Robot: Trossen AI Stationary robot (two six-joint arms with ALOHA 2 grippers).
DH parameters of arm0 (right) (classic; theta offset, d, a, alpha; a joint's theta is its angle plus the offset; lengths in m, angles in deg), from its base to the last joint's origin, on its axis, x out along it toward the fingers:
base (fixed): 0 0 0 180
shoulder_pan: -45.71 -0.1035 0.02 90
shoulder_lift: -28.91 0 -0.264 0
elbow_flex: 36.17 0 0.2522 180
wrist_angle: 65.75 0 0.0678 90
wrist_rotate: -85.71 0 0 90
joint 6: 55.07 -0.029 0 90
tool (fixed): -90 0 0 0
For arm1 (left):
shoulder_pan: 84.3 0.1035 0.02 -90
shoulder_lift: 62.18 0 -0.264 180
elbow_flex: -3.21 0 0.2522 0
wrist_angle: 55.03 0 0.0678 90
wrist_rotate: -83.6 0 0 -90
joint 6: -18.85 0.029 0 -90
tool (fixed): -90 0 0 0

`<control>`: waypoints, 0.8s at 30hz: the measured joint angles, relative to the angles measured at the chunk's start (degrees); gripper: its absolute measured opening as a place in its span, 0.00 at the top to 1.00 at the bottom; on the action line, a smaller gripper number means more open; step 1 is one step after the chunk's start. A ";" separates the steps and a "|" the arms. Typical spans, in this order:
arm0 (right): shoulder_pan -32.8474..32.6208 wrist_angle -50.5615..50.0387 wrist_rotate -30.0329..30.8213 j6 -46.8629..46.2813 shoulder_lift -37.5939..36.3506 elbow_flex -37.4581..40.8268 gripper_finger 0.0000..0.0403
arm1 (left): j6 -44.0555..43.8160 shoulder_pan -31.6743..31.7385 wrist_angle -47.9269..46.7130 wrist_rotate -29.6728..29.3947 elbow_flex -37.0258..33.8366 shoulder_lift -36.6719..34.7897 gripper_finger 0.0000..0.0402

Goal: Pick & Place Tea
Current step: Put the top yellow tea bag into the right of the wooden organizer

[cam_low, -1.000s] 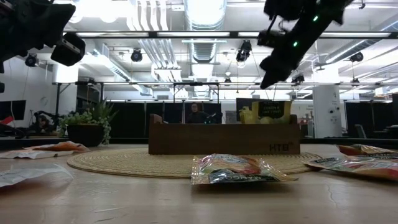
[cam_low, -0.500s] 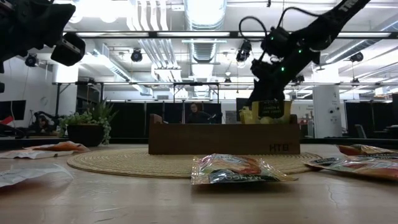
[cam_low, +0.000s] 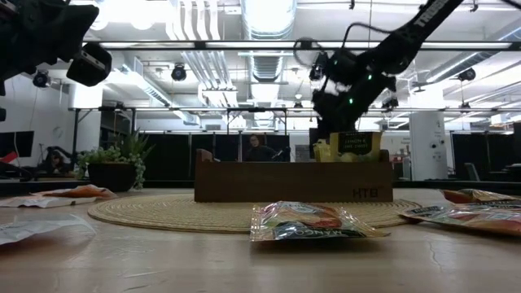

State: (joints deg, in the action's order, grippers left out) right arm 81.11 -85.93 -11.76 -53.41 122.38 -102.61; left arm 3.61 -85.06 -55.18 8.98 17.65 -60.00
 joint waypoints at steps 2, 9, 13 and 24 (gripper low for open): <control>-0.01 -3.36 -2.54 0.33 2.64 -1.10 0.52 | 0.02 0.00 0.00 -0.02 -0.01 0.02 1.00; 0.04 -7.03 -3.19 1.72 9.25 -8.35 0.53 | 0.00 -0.01 0.00 -0.01 0.01 0.00 1.00; -0.44 -10.05 -4.89 0.81 11.57 -11.16 0.52 | 0.02 -0.01 0.00 -0.01 0.00 0.01 1.00; -0.97 -16.21 -6.12 3.06 16.16 -12.66 0.52 | 0.01 0.00 0.00 -0.02 0.01 0.01 1.00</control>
State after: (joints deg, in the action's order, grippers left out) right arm 80.13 -102.13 -17.88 -50.35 138.54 -115.27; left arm 3.61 -85.06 -55.18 8.96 17.66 -60.00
